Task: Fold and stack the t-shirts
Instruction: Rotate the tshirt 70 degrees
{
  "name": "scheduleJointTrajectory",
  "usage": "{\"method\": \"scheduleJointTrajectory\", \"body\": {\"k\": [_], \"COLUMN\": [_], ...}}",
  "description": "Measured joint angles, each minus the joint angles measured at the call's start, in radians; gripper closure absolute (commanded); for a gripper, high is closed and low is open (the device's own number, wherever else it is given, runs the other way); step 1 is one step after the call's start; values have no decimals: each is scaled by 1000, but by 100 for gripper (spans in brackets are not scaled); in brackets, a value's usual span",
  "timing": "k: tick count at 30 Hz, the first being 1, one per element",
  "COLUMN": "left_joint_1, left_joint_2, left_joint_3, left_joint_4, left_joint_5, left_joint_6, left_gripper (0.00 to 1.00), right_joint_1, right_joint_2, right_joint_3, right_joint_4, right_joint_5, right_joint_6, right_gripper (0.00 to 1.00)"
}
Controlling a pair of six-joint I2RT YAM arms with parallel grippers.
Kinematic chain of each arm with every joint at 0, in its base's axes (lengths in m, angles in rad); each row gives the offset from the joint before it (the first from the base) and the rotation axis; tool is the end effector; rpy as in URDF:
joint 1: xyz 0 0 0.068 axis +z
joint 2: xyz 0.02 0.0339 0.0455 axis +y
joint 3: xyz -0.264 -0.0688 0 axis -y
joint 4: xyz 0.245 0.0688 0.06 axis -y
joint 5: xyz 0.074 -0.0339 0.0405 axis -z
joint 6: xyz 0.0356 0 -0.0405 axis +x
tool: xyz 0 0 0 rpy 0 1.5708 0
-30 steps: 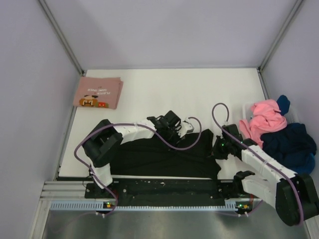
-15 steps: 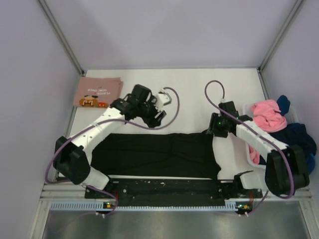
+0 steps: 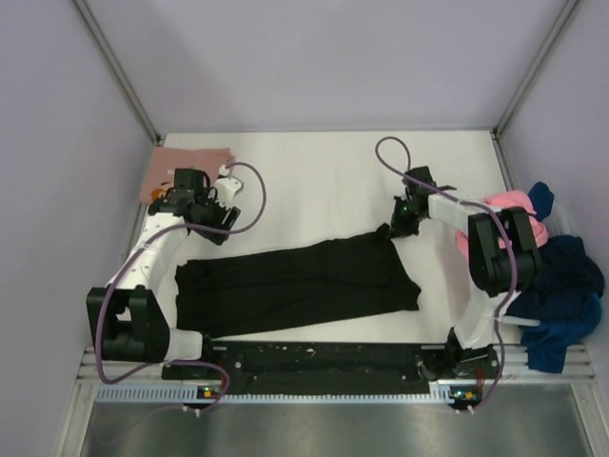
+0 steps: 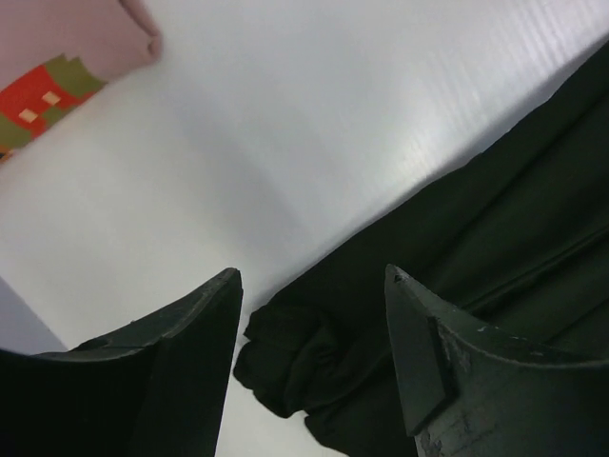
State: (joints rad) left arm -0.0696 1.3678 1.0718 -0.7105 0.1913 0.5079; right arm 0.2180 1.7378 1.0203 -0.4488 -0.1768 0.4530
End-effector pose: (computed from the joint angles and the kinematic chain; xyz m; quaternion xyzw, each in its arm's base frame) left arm 0.2758 -0.0260 0.2659 0.2977 0.9089 -0.0293 0.2905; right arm 0.3217 0.0777 0.1577 0.0968 0.9711 0.1475 0.1605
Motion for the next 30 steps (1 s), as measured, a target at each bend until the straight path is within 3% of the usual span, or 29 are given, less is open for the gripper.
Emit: {"method": "scheduleJointTrajectory", "body": {"k": [4, 9, 12, 14, 20, 27, 29, 30], "left_joint_1": [29, 29, 37, 46, 100, 154, 159, 159], "left_joint_2": [-24, -50, -58, -63, -63, -63, -62, -61], "left_joint_3": [-39, -143, -191, -210, -244, -352, -382, -393], "left_joint_4": [0, 0, -4, -3, 29, 89, 104, 114], "left_joint_5": [-29, -51, -66, -80, -109, -97, -82, -74], "left_joint_6": [38, 72, 85, 95, 132, 201, 219, 226], "left_gripper": [35, 35, 34, 34, 37, 37, 46, 60], "right_joint_1": [-14, -19, -23, -24, -28, -48, -56, -62], "right_joint_2": [250, 637, 753, 762, 652, 241, 163, 140], "right_joint_3": [333, 932, 1143, 1195, 1156, 738, 628, 575], "right_joint_4": [-18, -35, -66, -100, -125, -121, -119, -121], "right_joint_5": [-28, -64, -98, -105, -55, 85, 132, 146], "right_joint_6": [-14, -34, -43, -60, -122, -157, -160, -161], "right_gripper": [100, 54, 44, 41, 40, 42, 42, 42]}}
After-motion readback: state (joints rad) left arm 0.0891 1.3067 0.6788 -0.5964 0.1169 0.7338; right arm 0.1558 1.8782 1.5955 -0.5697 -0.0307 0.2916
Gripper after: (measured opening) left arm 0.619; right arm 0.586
